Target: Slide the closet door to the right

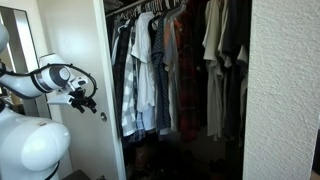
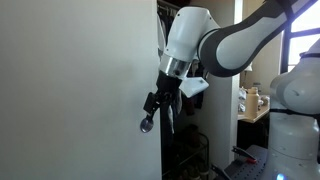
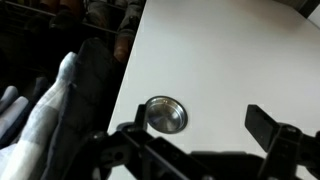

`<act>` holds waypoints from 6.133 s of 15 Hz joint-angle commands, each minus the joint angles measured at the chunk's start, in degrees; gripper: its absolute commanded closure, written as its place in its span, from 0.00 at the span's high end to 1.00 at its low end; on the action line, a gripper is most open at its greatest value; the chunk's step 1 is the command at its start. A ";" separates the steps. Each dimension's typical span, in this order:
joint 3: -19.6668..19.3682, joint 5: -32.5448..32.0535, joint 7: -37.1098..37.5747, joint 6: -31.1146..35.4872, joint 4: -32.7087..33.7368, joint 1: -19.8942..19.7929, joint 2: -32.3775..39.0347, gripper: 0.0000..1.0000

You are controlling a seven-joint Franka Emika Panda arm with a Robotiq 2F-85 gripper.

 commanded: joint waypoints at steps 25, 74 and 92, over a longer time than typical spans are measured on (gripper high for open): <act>32.28 -25.85 33.97 9.38 0.27 -35.88 0.31 1.00; -7.97 -60.18 63.20 -27.49 -0.45 -5.46 13.13 1.00; -16.10 -53.18 49.02 -40.81 0.59 -3.01 11.02 1.00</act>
